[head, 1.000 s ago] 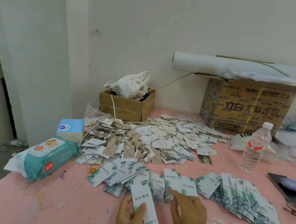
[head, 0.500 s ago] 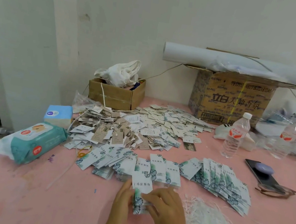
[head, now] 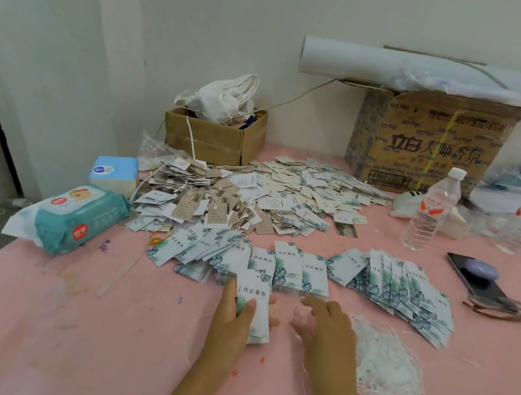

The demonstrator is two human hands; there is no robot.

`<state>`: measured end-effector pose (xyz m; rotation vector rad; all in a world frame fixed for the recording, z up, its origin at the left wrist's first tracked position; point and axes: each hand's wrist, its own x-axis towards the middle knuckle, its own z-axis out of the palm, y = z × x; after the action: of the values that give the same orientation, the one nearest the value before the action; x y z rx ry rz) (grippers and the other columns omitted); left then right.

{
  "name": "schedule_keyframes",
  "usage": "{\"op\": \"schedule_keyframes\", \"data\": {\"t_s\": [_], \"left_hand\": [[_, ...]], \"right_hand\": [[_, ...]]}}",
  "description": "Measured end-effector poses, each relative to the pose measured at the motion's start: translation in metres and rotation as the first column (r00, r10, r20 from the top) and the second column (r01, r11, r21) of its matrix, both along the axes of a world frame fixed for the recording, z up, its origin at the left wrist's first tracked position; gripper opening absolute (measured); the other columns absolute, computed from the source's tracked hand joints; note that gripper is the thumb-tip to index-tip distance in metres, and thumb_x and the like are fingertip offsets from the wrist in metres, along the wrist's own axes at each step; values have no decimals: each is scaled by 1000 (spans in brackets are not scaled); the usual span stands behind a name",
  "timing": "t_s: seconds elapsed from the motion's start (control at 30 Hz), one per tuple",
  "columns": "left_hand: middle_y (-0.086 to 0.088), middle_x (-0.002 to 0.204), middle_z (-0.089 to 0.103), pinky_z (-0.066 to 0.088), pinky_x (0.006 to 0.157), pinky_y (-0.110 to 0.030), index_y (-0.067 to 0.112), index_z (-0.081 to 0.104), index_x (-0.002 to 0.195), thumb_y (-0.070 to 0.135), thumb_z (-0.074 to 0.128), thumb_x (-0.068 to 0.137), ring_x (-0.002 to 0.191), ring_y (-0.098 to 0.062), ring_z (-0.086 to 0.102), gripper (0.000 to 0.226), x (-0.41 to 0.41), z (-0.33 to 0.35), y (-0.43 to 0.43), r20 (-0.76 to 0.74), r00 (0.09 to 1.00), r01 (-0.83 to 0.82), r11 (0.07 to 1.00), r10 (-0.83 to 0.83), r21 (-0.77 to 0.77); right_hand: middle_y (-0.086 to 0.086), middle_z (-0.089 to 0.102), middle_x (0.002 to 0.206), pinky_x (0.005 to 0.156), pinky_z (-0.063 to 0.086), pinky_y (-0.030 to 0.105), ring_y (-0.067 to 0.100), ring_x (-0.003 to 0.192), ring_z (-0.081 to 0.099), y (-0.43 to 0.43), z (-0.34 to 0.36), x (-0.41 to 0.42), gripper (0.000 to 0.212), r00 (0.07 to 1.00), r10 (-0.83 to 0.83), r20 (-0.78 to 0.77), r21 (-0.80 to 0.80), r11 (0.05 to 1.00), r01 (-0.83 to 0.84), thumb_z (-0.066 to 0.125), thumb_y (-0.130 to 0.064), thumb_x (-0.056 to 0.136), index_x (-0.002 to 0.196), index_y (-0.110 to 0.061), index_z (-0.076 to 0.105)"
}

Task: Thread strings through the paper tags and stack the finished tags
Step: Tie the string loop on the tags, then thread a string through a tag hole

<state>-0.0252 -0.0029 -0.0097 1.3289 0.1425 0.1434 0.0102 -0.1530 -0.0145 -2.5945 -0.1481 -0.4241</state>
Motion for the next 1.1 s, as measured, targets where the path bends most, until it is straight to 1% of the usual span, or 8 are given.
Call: {"op": "schedule_keyframes", "data": {"t_s": [0.2,0.3,0.4,0.53,0.67,0.77,0.97,1.1], "left_hand": [[23,135,49,59,70,-39,67,22,138,-6,36,98,87,-28,74,84,-5,0,1,86,996,12,998,-18,67],[17,123,63,56,65,-35,54,49,130,-7,32,97,83,-22,74,72,-5,0,1,100,995,3,995,-13,97],[3,109,71,49,49,-23,34,72,102,-4,31,97,68,-19,71,56,-4,-3,0,85,996,-40,983,25,181],[5,100,72,48,45,-24,31,75,96,0,41,99,63,-16,68,46,-2,-4,-2,82,996,-41,986,28,159],[12,99,73,55,57,-24,37,74,107,17,73,86,76,-11,71,29,0,-3,-2,89,996,-35,969,14,244],[8,88,75,54,59,-17,39,78,87,14,77,82,71,-3,70,26,-2,-1,-3,118,993,-18,962,-14,274],[-2,62,69,44,40,-21,32,78,79,40,73,76,51,-8,62,10,-5,1,-2,96,995,-34,961,7,275],[-3,63,70,44,40,-20,32,77,77,29,73,84,54,-9,64,9,-4,0,-2,69,997,-38,968,21,249]], "right_hand": [[-2,49,88,69,26,24,22,96,49,2,-5,4,4,989,32,-142,135,991,-13,61,-12,91,89,-15,63],[-6,51,90,74,29,27,19,95,49,1,-2,1,7,995,1,-96,26,1000,1,59,-20,93,86,-21,60],[-8,55,97,74,23,30,18,94,46,4,5,-6,6,997,-53,49,1,999,53,58,-27,94,91,-23,61],[-6,58,88,71,24,30,18,86,48,9,11,-10,7,974,-26,226,207,978,-22,61,-14,92,88,-20,58],[-12,58,80,70,44,28,4,78,54,12,11,-12,18,966,229,119,416,872,-258,54,-16,95,87,-32,51],[-16,59,81,67,43,14,4,77,56,14,10,-16,23,927,345,147,437,818,-374,59,-15,93,87,-37,54],[-17,65,82,67,43,7,5,77,61,13,12,-12,33,953,162,257,577,765,-286,64,-4,88,84,-37,59],[-3,72,79,68,52,17,12,73,68,6,15,-6,16,967,-21,254,812,548,-201,55,-4,94,88,-19,59]]}}
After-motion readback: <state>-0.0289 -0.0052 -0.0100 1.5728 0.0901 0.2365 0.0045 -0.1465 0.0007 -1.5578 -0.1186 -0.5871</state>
